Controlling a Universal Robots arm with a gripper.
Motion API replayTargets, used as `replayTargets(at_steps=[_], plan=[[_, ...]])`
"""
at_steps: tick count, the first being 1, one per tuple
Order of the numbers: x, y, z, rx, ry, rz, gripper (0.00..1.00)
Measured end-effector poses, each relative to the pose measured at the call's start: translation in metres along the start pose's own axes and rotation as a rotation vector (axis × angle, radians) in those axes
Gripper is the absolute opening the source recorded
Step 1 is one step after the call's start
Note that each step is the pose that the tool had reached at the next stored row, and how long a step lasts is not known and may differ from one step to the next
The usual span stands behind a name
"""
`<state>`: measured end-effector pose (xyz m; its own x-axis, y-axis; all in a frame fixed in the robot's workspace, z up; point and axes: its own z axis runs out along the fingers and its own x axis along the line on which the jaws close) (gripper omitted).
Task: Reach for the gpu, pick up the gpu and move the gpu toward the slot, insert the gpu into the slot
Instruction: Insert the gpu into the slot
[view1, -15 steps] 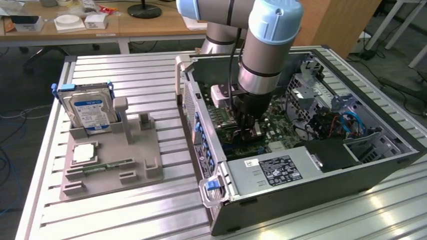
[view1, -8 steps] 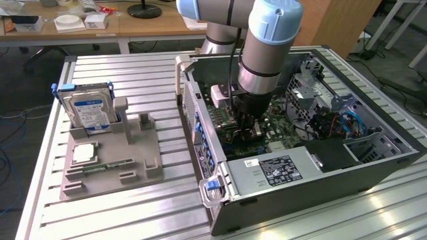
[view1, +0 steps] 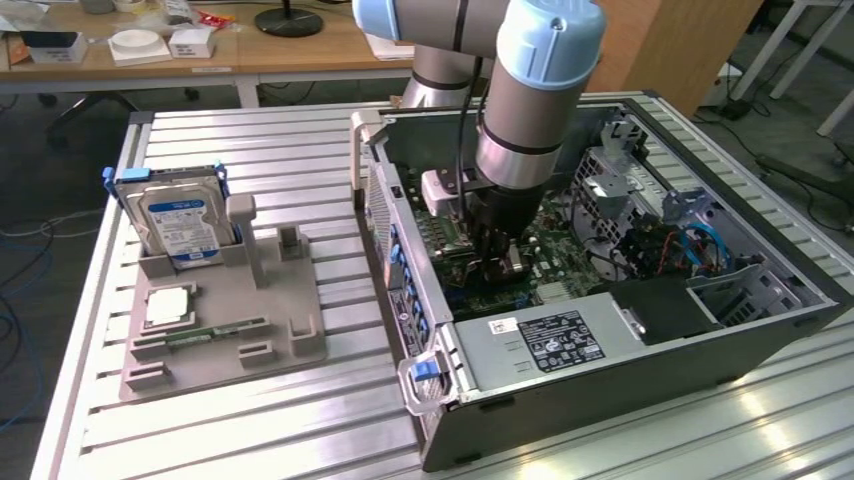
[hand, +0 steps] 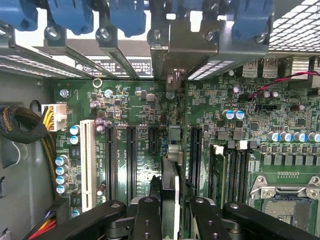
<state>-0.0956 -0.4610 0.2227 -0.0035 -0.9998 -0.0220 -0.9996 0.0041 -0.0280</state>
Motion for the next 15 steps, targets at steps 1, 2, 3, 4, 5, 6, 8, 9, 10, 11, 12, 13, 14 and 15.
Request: replayTargets(at_steps=[1,2,3,4,5,6,8,9,10,11,12,13,14,15], plan=[[-0.0001,0.0000,0.0000,-0.0003,-0.0003,0.000,0.27],[-0.0001,0.0000,0.0000,0.0010,0.0004,0.000,0.27],[-0.0001,0.0000,0.0000,0.0004,0.0001,0.000,0.27],[-0.0001,0.0000,0.0000,-0.0001,-0.0002,0.000,0.27],[-0.0001,0.0001,0.0001,-0.0002,-0.0004,0.000,0.27],[0.0000,0.0000,0.0000,0.0011,0.0004,0.000,0.27],[0.0000,0.0000,0.0001,0.0007,0.0002,0.000,0.27],[-0.0001,0.0000,0.0001,0.0002,-0.0003,0.000,0.27],[-0.0002,-0.0001,-0.0005,0.0006,0.0013,0.000,0.27],[-0.0002,-0.0001,-0.0005,0.0005,0.0012,0.000,0.27],[-0.0007,0.0004,0.0011,0.0009,-0.0041,0.001,0.27],[-0.0006,0.0004,0.0003,0.0008,-0.0024,0.001,0.27],[-0.0004,0.0003,-0.0003,0.0009,-0.0024,0.001,0.33],[-0.0002,0.0001,-0.0021,-0.0001,-0.0006,0.000,0.33]])
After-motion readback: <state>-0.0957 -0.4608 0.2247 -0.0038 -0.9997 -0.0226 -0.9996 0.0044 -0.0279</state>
